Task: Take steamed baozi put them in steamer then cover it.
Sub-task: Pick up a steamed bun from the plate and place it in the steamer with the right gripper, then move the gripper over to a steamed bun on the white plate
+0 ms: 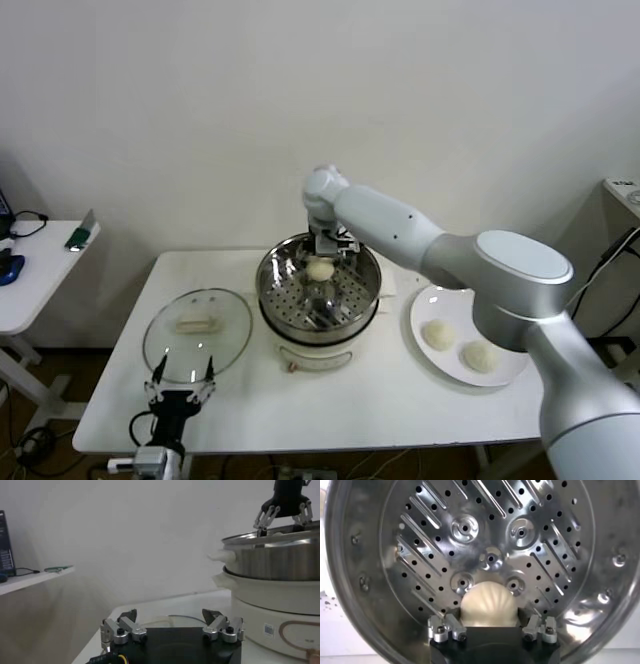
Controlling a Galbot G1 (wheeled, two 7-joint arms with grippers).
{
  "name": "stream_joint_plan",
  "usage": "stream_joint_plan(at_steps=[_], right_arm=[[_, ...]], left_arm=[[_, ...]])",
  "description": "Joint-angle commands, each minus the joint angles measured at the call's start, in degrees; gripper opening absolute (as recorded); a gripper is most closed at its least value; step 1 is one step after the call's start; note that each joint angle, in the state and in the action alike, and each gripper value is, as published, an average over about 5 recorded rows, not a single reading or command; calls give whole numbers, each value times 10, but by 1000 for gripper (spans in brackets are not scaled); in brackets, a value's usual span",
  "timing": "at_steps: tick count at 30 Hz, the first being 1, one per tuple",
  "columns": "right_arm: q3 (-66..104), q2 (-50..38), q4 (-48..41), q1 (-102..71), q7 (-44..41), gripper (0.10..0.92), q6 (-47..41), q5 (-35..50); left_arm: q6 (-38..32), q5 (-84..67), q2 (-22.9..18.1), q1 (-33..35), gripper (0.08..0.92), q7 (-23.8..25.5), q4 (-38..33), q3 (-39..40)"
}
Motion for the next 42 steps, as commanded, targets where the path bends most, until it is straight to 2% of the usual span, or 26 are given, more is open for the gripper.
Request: stream_joint_plan(at_steps=[1, 3, 6, 10, 15, 21, 29, 34, 42], right_arm=[[14, 0, 2, -4, -10, 821, 3, -5], [23, -7, 12, 7, -20, 822, 12, 0], [26, -24, 31, 35, -45, 823, 18, 51], [9, -64, 77, 78, -85, 823, -4, 154], [-67, -143, 131, 156, -117, 823, -79, 320], [-214, -258, 155, 231, -58, 823, -212, 539], [-276, -401, 247, 235, -37, 823, -484, 705], [-255, -462, 261, 170, -22, 823, -540, 697], [-203, -486, 227, 49, -36, 823, -529, 596]], left_arm=[[0, 1, 0, 1, 823, -1, 2, 2], [1, 2, 1, 1, 823, -2, 1, 3], [2, 6, 1, 1, 823, -4, -1, 4], [3, 9, 1, 2, 823, -5, -4, 6], [5, 11, 2, 3, 823, -5, -10, 10], [8, 11, 3, 3, 823, -6, -17, 13], [9, 9, 22, 3, 823, -11, -16, 10], [7, 9, 28, 6, 823, -11, -13, 7], [8, 10, 28, 14, 823, -12, -15, 5]])
